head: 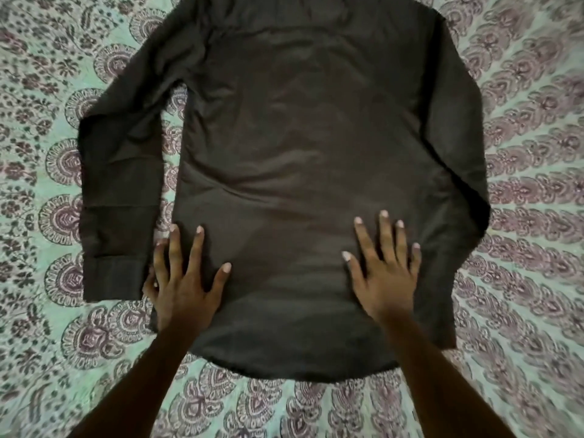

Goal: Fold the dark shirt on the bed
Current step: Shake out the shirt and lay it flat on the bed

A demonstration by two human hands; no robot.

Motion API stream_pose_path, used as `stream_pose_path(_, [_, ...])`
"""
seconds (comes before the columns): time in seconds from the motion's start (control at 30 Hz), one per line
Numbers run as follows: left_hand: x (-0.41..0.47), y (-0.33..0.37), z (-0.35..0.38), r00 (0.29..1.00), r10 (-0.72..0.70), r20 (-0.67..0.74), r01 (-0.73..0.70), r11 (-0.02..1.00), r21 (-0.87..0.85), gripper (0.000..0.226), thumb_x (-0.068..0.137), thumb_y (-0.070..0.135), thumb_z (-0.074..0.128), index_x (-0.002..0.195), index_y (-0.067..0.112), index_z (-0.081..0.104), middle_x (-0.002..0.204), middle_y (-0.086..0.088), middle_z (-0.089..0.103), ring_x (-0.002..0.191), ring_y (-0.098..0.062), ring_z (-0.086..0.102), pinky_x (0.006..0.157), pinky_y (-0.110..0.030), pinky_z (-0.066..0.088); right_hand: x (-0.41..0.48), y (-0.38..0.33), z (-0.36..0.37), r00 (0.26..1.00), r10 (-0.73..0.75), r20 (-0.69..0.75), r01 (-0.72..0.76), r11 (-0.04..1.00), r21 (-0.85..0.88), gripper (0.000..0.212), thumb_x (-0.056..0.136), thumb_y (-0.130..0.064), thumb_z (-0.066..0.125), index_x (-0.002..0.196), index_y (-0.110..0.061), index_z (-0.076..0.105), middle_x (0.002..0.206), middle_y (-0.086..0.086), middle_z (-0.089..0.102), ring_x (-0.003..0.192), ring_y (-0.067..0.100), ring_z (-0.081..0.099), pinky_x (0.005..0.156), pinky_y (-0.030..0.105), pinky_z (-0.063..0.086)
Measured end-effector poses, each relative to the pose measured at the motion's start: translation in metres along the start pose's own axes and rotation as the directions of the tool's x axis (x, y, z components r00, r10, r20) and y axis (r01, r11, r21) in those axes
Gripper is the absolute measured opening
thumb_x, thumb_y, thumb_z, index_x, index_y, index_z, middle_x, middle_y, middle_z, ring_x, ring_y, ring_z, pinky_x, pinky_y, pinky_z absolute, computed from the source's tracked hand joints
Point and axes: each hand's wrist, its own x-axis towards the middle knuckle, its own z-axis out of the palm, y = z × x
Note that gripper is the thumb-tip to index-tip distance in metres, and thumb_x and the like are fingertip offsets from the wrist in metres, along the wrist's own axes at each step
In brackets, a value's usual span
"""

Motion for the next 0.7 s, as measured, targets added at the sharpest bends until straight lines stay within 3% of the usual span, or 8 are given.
stream_pose_path(0.07, [-0.015,-0.004,-0.005,0.999,-0.037,0.012,0.038,0.998,-0.056,0.068,0.097,0.063,0.045,0.160,0.046,0.027,0.173,0.005,0.013,0.152,-0.041,0.021,0.108,-0.074,0.029,-0.020,0.022,-0.009,0.991,0.114,0.063,-0.114,0.993,-0.001,0.066,0.102,-0.067,0.032,0.163,-0.045,0.021,0.176,-0.002,0.007,0.162,0.030,0.009,0.125,0.062,0.016])
stream_pose_path(0.2, [-0.039,-0.017,-0.017,0.994,-0.085,-0.074,0.070,0.980,-0.188,0.054,0.095,0.005,0.059,0.145,0.024,0.054,0.148,-0.015,0.036,0.121,-0.052,0.043,0.095,-0.068,0.045,-0.059,0.040,-0.019,0.961,0.250,0.121,-0.261,0.962,0.081,0.058,0.105,-0.062,0.036,0.161,-0.050,0.025,0.175,0.004,0.008,0.160,0.035,0.010,0.119,0.066,0.019])
stream_pose_path(0.3, [-0.056,-0.021,-0.028,0.982,-0.174,-0.074,0.135,0.919,-0.370,0.061,0.085,-0.019,0.050,0.137,0.011,0.060,0.140,-0.023,0.038,0.115,-0.044,0.048,0.099,-0.051,0.049,-0.087,0.044,-0.024,0.823,0.561,0.085,-0.565,0.797,0.214,0.053,0.104,-0.058,0.035,0.155,-0.043,0.041,0.162,0.019,0.026,0.142,0.050,0.033,0.107,0.068,0.033])
stream_pose_path(0.43, [-0.069,-0.030,-0.032,0.977,-0.154,-0.149,0.076,0.898,-0.434,0.053,0.085,-0.027,0.045,0.130,-0.006,0.065,0.122,-0.015,0.045,0.093,-0.014,0.037,0.079,-0.001,0.035,-0.111,0.051,-0.029,0.802,0.576,0.156,-0.572,0.668,0.476,0.063,0.093,-0.046,0.036,0.152,-0.026,0.049,0.136,0.026,0.050,0.117,0.047,0.055,0.095,0.052,0.047])
stream_pose_path(0.53, [-0.078,-0.034,-0.037,0.982,-0.170,-0.079,0.122,0.898,-0.422,0.050,0.089,-0.026,0.047,0.133,-0.008,0.062,0.121,-0.023,0.041,0.089,-0.026,0.043,0.077,0.001,0.035,-0.121,0.060,-0.032,0.804,0.589,0.082,-0.496,0.587,0.640,0.058,0.091,-0.035,0.036,0.137,-0.015,0.064,0.122,0.018,0.069,0.111,0.039,0.065,0.091,0.039,0.048])
stream_pose_path(0.57, [-0.083,-0.037,-0.036,0.983,-0.178,-0.037,0.145,0.891,-0.431,0.047,0.090,-0.025,0.047,0.133,-0.010,0.061,0.115,-0.019,0.043,0.085,-0.018,0.042,0.076,0.003,0.034,-0.124,0.063,-0.032,0.798,0.599,0.064,-0.490,0.584,0.647,0.054,0.092,-0.030,0.038,0.133,-0.014,0.068,0.119,0.018,0.070,0.109,0.038,0.066,0.090,0.036,0.046])
stream_pose_path(0.63, [-0.092,-0.042,-0.031,0.985,-0.172,0.027,0.167,0.888,-0.429,0.038,0.091,-0.020,0.052,0.128,-0.014,0.059,0.093,0.008,0.039,0.076,-0.004,0.035,0.072,0.007,0.031,-0.132,0.069,-0.031,0.802,0.595,0.040,-0.485,0.611,0.625,0.049,0.093,-0.026,0.041,0.130,-0.013,0.070,0.114,0.020,0.071,0.104,0.039,0.067,0.088,0.035,0.047])
stream_pose_path(0.7, [-0.100,-0.046,-0.028,0.984,-0.174,0.044,0.176,0.888,-0.424,0.037,0.094,-0.005,0.055,0.130,-0.012,0.057,0.087,0.017,0.033,0.079,-0.005,0.044,0.076,0.000,0.036,-0.140,0.076,-0.028,0.813,0.581,0.043,-0.488,0.639,0.595,0.045,0.094,-0.022,0.043,0.130,-0.012,0.070,0.112,0.022,0.072,0.102,0.040,0.067,0.088,0.041,0.051])
